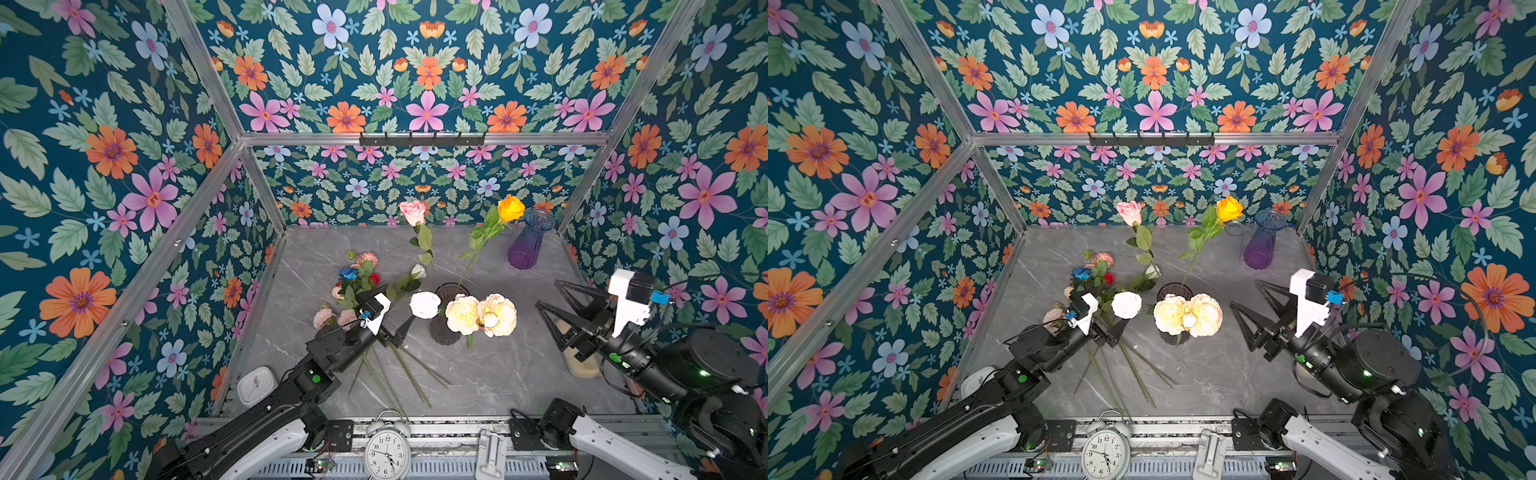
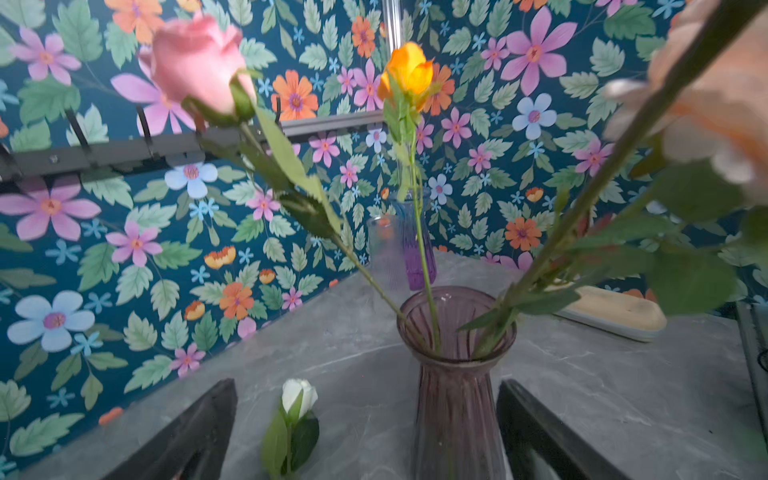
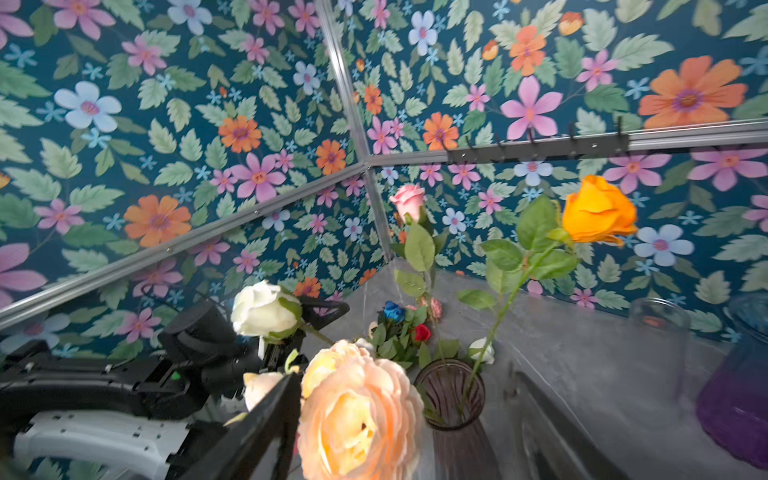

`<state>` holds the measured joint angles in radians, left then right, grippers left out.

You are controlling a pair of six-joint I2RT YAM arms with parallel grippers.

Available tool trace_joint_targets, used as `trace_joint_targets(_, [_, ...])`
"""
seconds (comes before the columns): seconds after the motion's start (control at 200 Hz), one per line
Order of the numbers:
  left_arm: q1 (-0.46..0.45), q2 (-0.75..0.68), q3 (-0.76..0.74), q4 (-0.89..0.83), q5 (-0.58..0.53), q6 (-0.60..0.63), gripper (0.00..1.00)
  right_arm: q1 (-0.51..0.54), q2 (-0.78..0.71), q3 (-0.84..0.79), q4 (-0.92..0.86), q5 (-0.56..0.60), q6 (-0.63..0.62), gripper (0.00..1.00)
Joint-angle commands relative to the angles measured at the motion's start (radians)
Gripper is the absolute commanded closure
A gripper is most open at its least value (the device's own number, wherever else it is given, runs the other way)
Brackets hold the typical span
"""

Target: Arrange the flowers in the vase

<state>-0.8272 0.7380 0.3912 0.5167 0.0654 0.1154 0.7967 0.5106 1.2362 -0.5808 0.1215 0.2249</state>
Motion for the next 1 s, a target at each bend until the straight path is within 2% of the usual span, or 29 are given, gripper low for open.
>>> trace_joint_targets(0.0, [0.000, 0.027, -0.012, -0.016, 0.010, -0.044, 0.03, 0.001, -0.009, -0.023, -0.074, 0.126, 0.087, 0.22])
trace_joint_targets(0.095, [0.000, 0.092, -0.016, -0.034, 0.002, -0.054, 0.01, 0.001, -0.002, -0.064, -0.135, 0.189, 0.142, 0.20])
trace_joint_targets(0.185, [0.000, 0.155, -0.050, 0.033, 0.040, -0.086, 0.04, 0.001, -0.015, -0.137, -0.164, 0.247, 0.206, 0.17])
trace_joint_targets(0.395, [-0.003, 0.306, -0.133, 0.297, 0.151, -0.217, 0.11, 0.001, -0.059, -0.358, -0.136, 0.204, 0.369, 0.17])
trace_joint_targets(0.525, [-0.007, 0.412, -0.173, 0.467, 0.189, -0.281, 0.11, -0.007, -0.057, -0.508, -0.054, 0.139, 0.399, 0.15])
trace_joint_targets(0.6, [-0.007, 0.494, -0.198, 0.611, 0.213, -0.296, 0.10, -0.072, -0.032, -0.585, 0.025, 0.023, 0.394, 0.14])
trace_joint_targets(0.741, [-0.007, 0.702, -0.211, 0.936, 0.324, -0.294, 0.11, -0.329, 0.025, -0.762, 0.279, -0.388, 0.438, 0.14])
trace_joint_targets(0.776, [-0.007, 0.760, -0.207, 1.021, 0.350, -0.296, 0.12, -0.382, 0.034, -0.802, 0.338, -0.455, 0.455, 0.14])
trace_joint_targets(0.841, [-0.008, 0.867, -0.194, 1.158, 0.373, -0.298, 0.14, -0.448, 0.046, -0.864, 0.421, -0.530, 0.476, 0.13])
trace_joint_targets(0.996, [-0.007, 0.981, -0.123, 1.157, 0.350, -0.293, 0.17, -0.464, 0.111, -0.906, 0.489, -0.605, 0.451, 0.11])
